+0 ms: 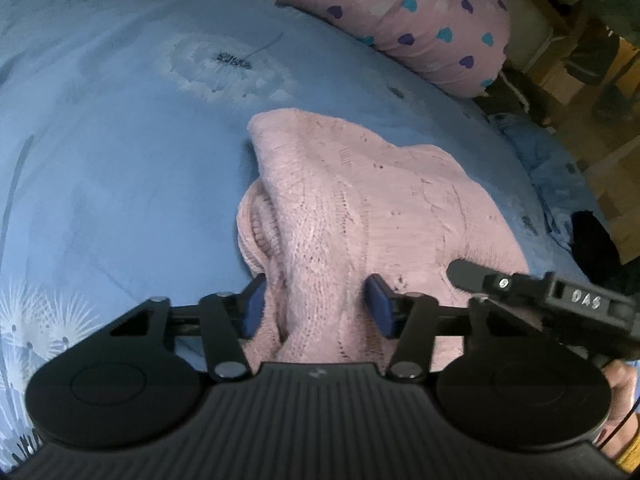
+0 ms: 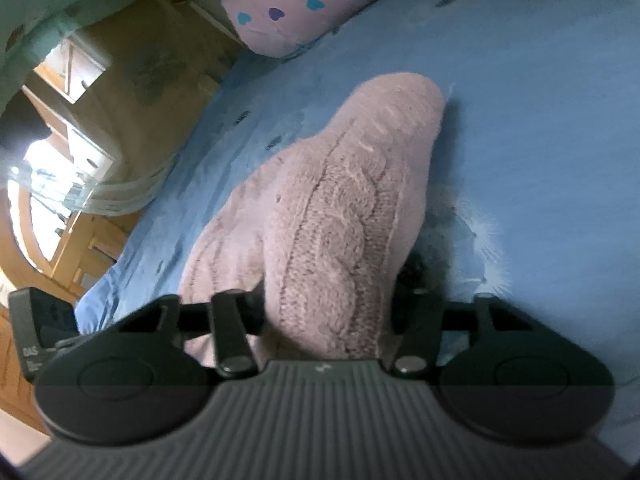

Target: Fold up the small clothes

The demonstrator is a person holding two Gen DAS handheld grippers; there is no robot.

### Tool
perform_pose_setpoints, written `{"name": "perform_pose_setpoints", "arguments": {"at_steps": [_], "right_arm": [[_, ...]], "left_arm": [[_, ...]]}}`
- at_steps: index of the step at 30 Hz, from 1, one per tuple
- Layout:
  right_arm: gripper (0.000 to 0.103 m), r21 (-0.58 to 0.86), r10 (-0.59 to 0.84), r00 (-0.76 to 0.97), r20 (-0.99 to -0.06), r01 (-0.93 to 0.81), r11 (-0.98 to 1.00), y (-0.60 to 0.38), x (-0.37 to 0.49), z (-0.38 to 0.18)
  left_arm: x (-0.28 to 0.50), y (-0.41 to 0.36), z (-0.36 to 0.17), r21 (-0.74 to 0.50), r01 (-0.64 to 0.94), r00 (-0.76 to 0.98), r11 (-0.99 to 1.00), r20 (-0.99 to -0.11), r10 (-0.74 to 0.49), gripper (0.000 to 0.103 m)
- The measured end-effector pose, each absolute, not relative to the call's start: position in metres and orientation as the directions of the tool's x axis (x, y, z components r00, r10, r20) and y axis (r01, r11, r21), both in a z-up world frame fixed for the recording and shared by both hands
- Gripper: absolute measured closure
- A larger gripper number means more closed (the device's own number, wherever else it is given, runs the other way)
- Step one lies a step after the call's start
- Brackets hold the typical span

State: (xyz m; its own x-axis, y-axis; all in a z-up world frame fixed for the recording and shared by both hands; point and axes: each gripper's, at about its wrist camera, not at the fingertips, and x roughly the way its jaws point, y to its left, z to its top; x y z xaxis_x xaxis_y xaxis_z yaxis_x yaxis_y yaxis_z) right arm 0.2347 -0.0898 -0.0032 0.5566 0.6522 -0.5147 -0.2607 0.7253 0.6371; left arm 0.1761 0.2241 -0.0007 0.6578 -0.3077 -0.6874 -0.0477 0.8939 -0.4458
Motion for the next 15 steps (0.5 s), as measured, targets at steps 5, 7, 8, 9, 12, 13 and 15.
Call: {"name": "perform_pose_setpoints", "arguments": {"at_steps": [5,7,8,9,12,13,15], "right_arm": [[0.058,0.721,0.693,0.56,-0.454,-0.227,0.655,-0.096,0.228,0.017],[0.058,0.744,0.707,0.556,-0.437,-0.219,0.631,-0.099,0.222,0.026],[0.058,0.756,0.714,0.552,-0.431,-0.212,0.62,-0.101,0.218,0.03],[0.058,0.763,0.719,0.55,-0.426,-0.209,0.611,-0.103,0.215,0.034],[0.058,0.775,0.723,0.551,-0.417,-0.201,0.6,-0.118,0.201,0.046],[0.058,0.777,0.723,0.551,-0.416,-0.198,0.598,-0.124,0.195,0.049],[0.058,0.781,0.721,0.553,-0.418,-0.188,0.596,-0.139,0.183,0.054]], "left_arm": [[0.166,0.217,0.013,-0.445,-0.022,0.678,0.895,-0.665,-0.314,0.051],[0.16,0.212,0.019,-0.447,-0.005,0.679,0.894,-0.658,-0.325,0.051],[0.157,0.208,0.022,-0.452,0.007,0.676,0.892,-0.655,-0.337,0.051],[0.153,0.205,0.025,-0.459,0.018,0.672,0.888,-0.652,-0.351,0.051],[0.142,0.191,0.032,-0.483,0.049,0.653,0.874,-0.647,-0.394,0.051],[0.138,0.184,0.036,-0.487,0.064,0.646,0.871,-0.645,-0.408,0.051],[0.128,0.167,0.042,-0.484,0.097,0.632,0.87,-0.645,-0.429,0.051]]}}
